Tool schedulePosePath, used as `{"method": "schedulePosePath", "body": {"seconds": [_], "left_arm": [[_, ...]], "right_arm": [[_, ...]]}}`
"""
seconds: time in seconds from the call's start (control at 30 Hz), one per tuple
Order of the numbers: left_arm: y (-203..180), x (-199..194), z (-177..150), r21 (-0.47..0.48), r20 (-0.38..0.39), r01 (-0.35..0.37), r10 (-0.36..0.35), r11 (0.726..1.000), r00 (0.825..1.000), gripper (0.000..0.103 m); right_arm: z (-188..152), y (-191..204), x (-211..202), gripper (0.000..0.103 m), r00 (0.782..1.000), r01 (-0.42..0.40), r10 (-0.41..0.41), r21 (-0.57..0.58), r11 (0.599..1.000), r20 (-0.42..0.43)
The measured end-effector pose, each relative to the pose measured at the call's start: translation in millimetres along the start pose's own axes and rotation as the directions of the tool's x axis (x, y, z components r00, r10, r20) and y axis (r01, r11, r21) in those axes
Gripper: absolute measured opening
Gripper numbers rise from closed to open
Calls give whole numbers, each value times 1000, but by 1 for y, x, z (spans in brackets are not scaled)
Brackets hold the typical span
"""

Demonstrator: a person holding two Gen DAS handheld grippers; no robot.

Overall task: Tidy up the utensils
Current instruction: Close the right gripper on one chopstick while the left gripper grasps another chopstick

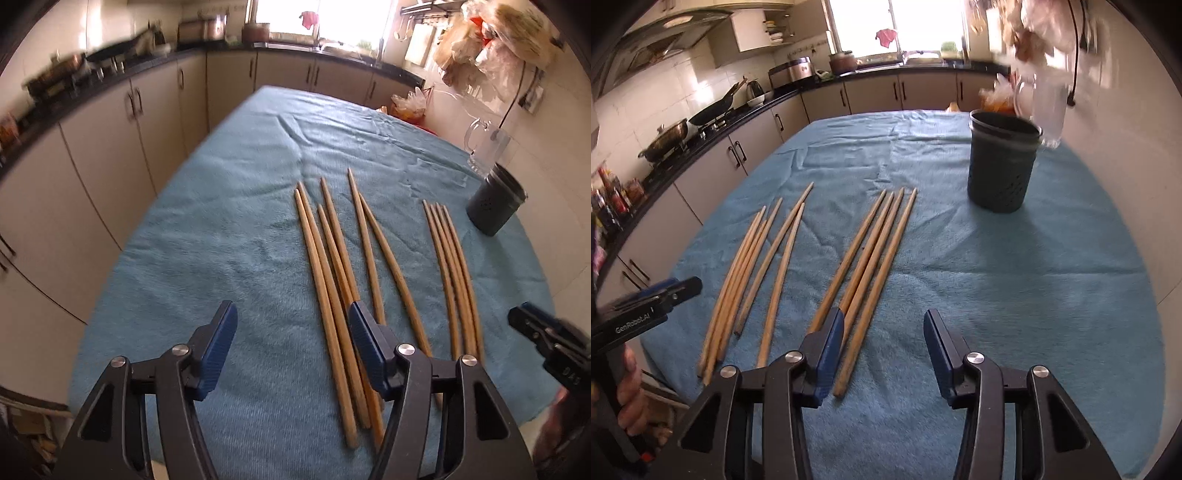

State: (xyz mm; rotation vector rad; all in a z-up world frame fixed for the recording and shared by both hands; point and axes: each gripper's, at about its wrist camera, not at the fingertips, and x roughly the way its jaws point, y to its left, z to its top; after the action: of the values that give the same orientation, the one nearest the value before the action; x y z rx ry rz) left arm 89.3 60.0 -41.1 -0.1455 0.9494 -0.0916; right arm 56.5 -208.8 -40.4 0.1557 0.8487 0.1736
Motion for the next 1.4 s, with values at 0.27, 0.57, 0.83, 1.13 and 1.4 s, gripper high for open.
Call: {"method": "schedulePosePath", "body": {"seconds": [0.27,0.57,0.83,1.13,1.4], "left_arm": [[6,46,32,-64,-148,93,-102,994,984,26],[-10,66,44,-11,-176,54,-55,999,983,21],[-3,65,46,25,-177,-31,34,999,984,16],[-2,69,54,4,-184,-3,4,1000,983,21],[5,69,54,-8,-183,21,-23,1000,983,15]], "right_arm": [[10,-14,0,49,999,8,-7,55,998,-33],[11,-28,-3,49,999,47,-46,63,997,-30],[26,-32,7,44,997,29,-22,89,996,-76],[59,-19,58,34,983,61,-38,121,991,-180],[75,-7,103,27,955,147,-120,80,986,-271]]}}
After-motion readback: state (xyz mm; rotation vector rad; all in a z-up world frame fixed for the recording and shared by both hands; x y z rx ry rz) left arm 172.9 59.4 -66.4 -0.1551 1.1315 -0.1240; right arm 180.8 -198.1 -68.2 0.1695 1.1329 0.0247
